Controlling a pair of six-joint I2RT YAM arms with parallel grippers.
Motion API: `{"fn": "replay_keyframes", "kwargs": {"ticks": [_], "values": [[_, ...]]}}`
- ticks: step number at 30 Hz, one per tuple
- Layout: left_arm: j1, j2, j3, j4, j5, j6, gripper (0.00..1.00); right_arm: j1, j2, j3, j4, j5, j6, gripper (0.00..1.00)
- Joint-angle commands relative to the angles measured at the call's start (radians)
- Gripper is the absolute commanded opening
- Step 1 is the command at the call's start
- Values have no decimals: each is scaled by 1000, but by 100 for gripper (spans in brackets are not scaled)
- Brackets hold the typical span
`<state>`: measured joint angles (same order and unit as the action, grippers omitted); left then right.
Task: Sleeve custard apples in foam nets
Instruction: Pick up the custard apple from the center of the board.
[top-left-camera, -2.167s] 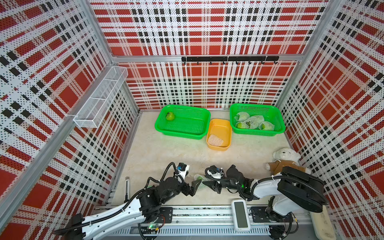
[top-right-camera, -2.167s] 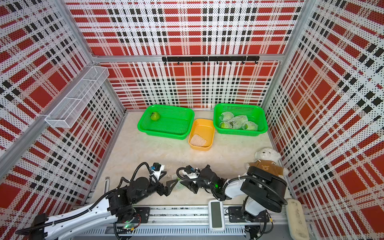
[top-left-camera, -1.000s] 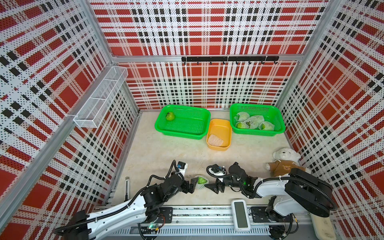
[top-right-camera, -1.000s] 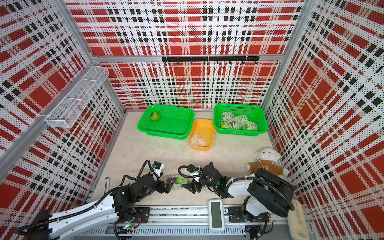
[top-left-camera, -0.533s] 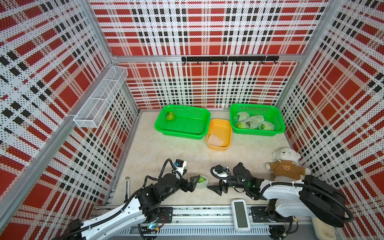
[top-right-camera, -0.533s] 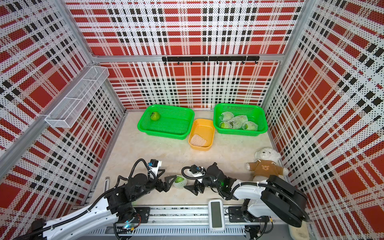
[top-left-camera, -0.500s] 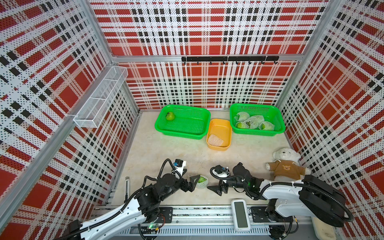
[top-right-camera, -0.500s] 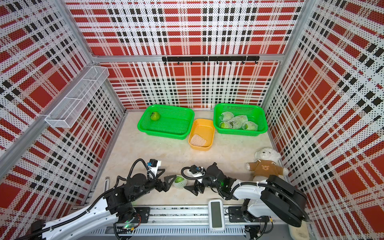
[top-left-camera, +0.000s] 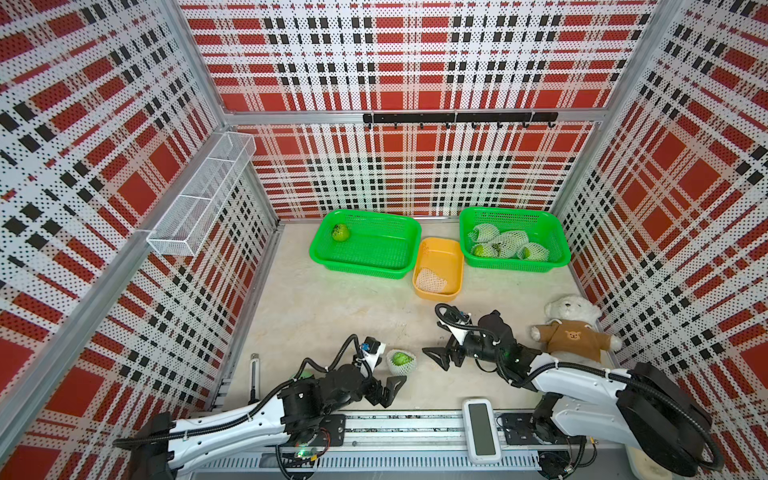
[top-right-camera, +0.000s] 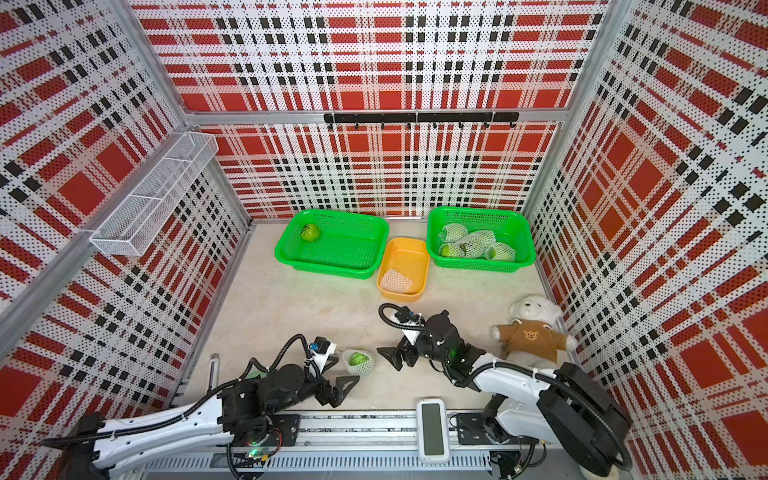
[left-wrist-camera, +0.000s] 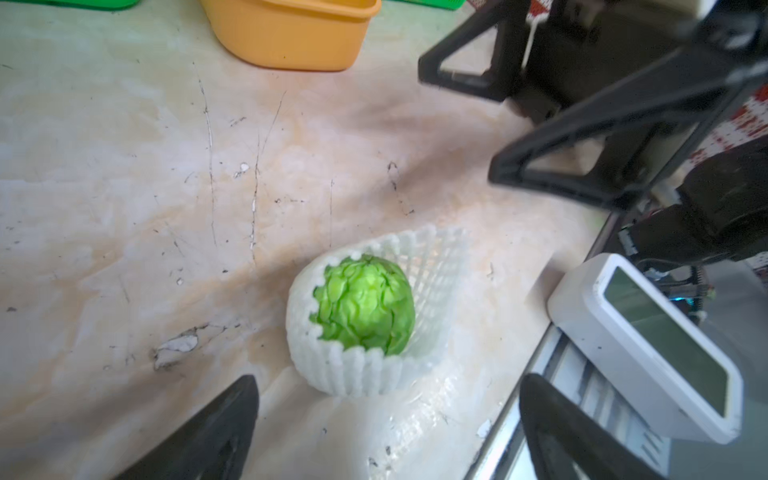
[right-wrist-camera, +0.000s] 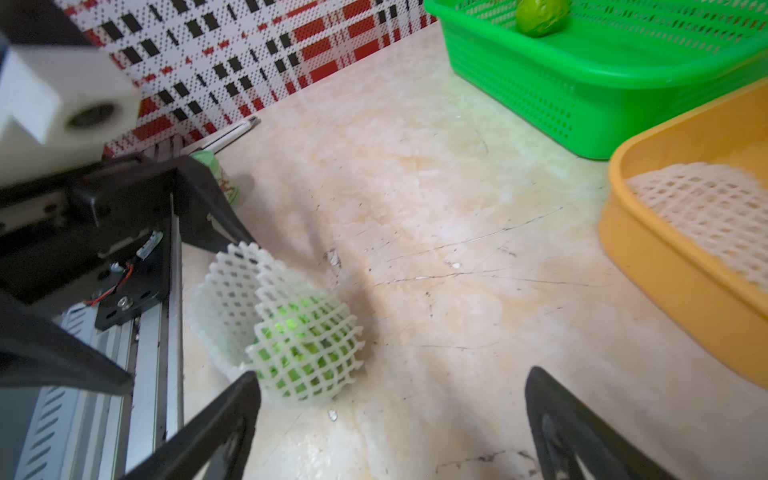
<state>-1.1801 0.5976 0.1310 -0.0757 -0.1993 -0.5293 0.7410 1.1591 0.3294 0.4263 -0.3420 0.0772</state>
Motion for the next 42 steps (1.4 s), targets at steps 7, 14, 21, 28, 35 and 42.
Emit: {"fn": "replay_keyframes", "kwargs": {"ticks": [7,14,21,28,35,42], "values": [[-15,282,22,256,-58,95,93,-65,-35,37,-30,-79,29,100],[11,361,22,371,-73,167,90,-66,-15,38,-21,-95,31,100],[104,438,37,445,31,215,80,-70,-5,41,-30,-105,24,100],[136,560,76,502,110,254,80,-77,-9,38,-31,-118,24,100],[174,666,103,556,170,278,65,-88,-26,45,-56,-133,15,100],[176,720,104,578,181,288,66,-92,-50,44,-65,-148,8,100]]}}
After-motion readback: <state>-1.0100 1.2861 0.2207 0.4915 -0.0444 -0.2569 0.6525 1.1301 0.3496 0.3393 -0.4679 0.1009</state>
